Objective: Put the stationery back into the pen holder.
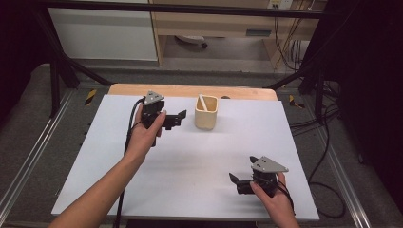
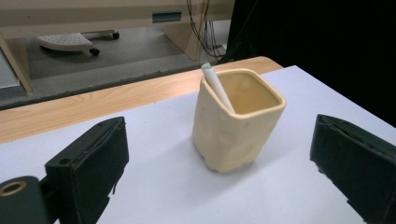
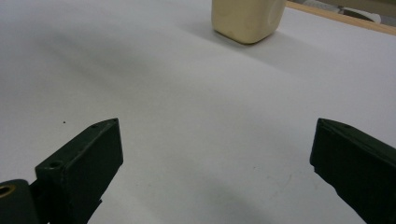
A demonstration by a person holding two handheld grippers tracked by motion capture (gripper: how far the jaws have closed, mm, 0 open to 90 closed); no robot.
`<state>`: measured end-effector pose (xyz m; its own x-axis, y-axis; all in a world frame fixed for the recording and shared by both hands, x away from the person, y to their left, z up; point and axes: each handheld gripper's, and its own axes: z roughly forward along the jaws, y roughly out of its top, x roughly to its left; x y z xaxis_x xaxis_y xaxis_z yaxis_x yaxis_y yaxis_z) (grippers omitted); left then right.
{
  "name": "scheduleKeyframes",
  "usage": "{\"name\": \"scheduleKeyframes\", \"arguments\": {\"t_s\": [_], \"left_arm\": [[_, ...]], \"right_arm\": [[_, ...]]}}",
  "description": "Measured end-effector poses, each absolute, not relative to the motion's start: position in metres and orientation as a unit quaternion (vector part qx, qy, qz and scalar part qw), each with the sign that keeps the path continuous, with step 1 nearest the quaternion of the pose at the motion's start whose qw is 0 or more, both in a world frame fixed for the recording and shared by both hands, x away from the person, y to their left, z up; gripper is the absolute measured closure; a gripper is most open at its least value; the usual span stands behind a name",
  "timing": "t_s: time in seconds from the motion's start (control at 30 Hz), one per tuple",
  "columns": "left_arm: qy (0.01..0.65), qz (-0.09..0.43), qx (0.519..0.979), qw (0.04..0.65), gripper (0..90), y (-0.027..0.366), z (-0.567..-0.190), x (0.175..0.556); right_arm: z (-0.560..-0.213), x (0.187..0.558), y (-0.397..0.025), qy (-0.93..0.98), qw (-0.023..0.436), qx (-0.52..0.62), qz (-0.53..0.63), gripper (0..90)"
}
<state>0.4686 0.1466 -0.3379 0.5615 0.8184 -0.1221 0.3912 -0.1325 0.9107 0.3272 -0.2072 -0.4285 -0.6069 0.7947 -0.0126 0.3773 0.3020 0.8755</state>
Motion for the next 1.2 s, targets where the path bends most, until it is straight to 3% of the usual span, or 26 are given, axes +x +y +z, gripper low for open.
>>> {"name": "scheduleKeyframes", "arguments": {"t_s": [0.7,1.2], "left_arm": [[0.396,0.201,0.752,0.487,6.3,0.184,-0.361,0.405],[0.428,0.196,0.735,0.488,7.5,0.224,-0.394,0.357]], "right_arm": [[-0.425,0.326,-0.211,0.764,0.241,0.385,0.458,3.6],[-0.427,0.324,-0.209,0.769,0.239,0.383,0.453,3.1]]}}
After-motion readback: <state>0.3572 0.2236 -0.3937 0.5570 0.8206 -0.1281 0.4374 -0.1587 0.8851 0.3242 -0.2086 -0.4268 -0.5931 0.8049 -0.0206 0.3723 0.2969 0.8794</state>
